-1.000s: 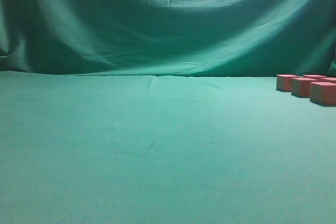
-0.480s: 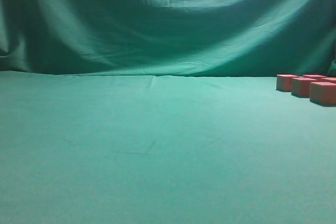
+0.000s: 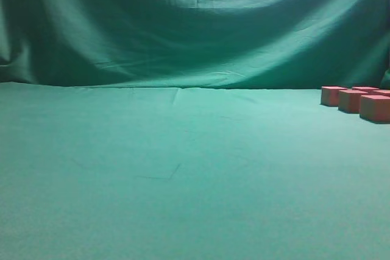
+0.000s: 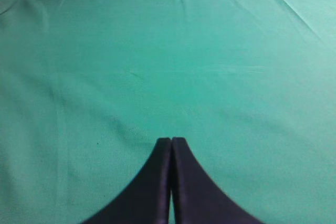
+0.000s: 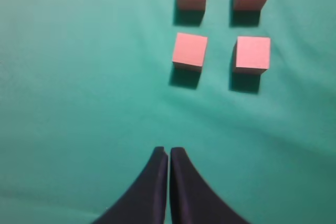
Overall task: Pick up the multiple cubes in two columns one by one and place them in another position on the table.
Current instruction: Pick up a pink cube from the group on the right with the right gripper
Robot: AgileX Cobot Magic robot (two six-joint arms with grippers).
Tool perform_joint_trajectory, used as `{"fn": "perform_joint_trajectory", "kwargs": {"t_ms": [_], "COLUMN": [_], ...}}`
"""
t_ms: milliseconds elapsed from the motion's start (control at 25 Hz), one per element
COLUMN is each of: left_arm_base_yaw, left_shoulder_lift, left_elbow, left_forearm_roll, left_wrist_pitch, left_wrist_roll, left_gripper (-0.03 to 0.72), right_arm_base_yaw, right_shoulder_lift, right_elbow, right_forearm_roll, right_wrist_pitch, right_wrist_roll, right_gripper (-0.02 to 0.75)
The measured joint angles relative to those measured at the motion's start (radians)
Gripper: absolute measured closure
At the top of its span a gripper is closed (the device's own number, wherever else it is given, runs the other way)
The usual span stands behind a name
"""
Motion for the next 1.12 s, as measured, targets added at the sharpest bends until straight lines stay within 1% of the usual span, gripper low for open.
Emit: {"fn": "perform_joint_trajectory", "kwargs": {"t_ms": [120,240,280,320,400,680,720,760,800,840,1040,1080,1120], "left_arm_base_yaw": [0.000,0.000,0.000,0.000,0.000,0.000,0.000,0.000,0.000,0.000,0.000,0.000,0.000], "left_shoulder_lift": [0.000,0.000,0.000,0.000,0.000,0.000,0.000,0.000,0.000,0.000,0.000,0.000,0.000], "left_elbow": [0.000,0.000,0.000,0.000,0.000,0.000,0.000,0.000,0.000,0.000,0.000,0.000,0.000], "left_forearm_roll": [0.000,0.000,0.000,0.000,0.000,0.000,0.000,0.000,0.000,0.000,0.000,0.000,0.000], "left_wrist_pitch": [0.000,0.000,0.000,0.000,0.000,0.000,0.000,0.000,0.000,0.000,0.000,0.000,0.000], "left_wrist_roll": [0.000,0.000,0.000,0.000,0.000,0.000,0.000,0.000,0.000,0.000,0.000,0.000,0.000], "left_gripper": [0.688,0.688,0.688,0.688,0.688,0.688,0.688,0.688,0.688,0.688,0.688,0.688,0.688], "right_arm_base_yaw": [0.062,0.113,0.113,0.120,0.122,0.122,0.122,0.122,0.122,0.122,0.122,0.122,0.122], "right_shoulder_lift": [0.072,0.164,0.164,0.220,0.276,0.417,0.432,0.449,0.465,0.478,0.518,0.525,0.533], "right_elbow": [-0.020,-0.036,-0.036,-0.043,-0.045,-0.046,-0.046,-0.046,-0.046,-0.046,-0.046,-0.046,-0.046], "right_forearm_roll": [-0.028,-0.099,-0.099,-0.139,-0.161,-0.165,-0.165,-0.165,-0.165,-0.165,-0.165,-0.165,-0.165], "right_wrist_pitch": [-0.007,-0.020,-0.020,-0.038,-0.073,-0.226,-0.241,-0.252,-0.257,-0.264,-0.293,-0.301,-0.312], "right_wrist_roll": [0.031,0.094,0.094,0.121,0.129,0.129,0.129,0.129,0.129,0.129,0.141,0.143,0.145], "right_gripper": [0.738,0.738,0.738,0.738,0.738,0.738,0.689,0.689,0.623,0.580,0.271,0.225,0.203]}}
